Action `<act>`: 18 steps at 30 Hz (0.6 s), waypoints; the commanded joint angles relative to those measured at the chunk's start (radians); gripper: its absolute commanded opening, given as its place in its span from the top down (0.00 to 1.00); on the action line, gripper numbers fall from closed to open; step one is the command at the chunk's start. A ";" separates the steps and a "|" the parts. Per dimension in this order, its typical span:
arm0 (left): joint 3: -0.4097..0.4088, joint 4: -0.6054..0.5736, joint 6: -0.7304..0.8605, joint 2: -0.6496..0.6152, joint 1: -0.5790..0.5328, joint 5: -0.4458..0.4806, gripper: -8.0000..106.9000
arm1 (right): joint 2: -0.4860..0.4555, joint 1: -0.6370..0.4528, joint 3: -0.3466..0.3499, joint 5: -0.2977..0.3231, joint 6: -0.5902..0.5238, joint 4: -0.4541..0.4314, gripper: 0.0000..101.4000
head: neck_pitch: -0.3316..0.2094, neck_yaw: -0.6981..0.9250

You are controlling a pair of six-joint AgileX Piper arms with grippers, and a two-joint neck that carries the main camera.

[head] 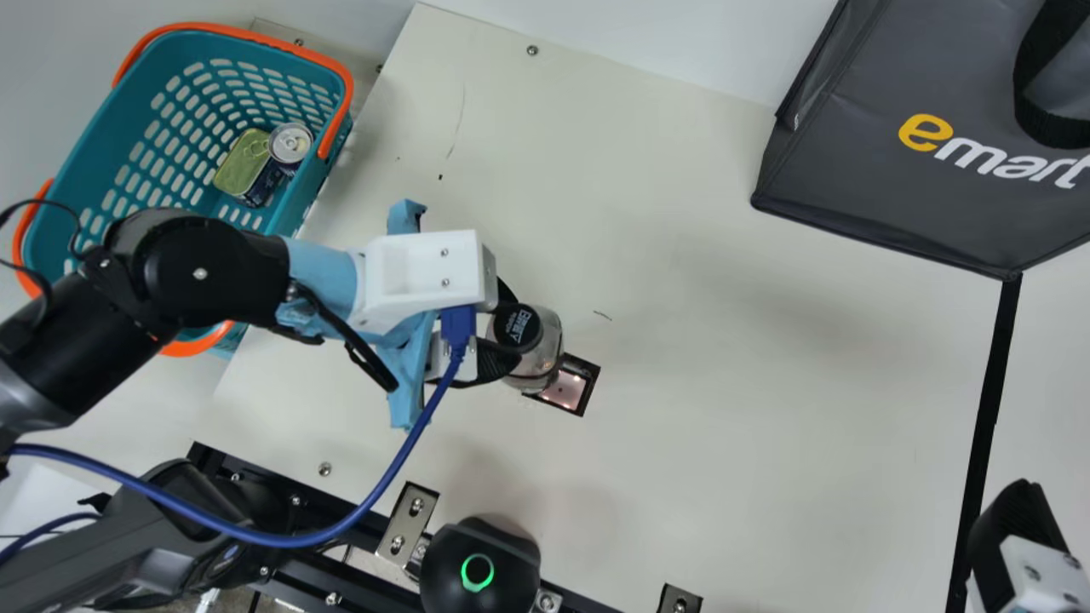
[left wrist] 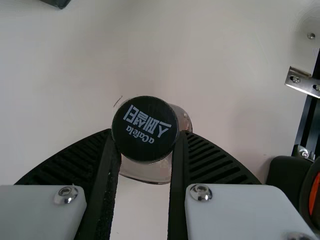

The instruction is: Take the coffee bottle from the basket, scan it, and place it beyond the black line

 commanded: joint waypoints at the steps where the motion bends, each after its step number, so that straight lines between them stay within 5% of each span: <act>1: 0.001 -0.004 0.003 -0.003 0.003 0.004 0.84 | 0.000 0.000 0.000 0.000 0.000 0.000 0.10 | -0.026 0.002; 18: 0.012 -0.023 0.013 -0.022 0.015 0.024 0.84 | 0.000 0.000 0.000 0.000 0.000 0.000 0.10 | -0.026 0.002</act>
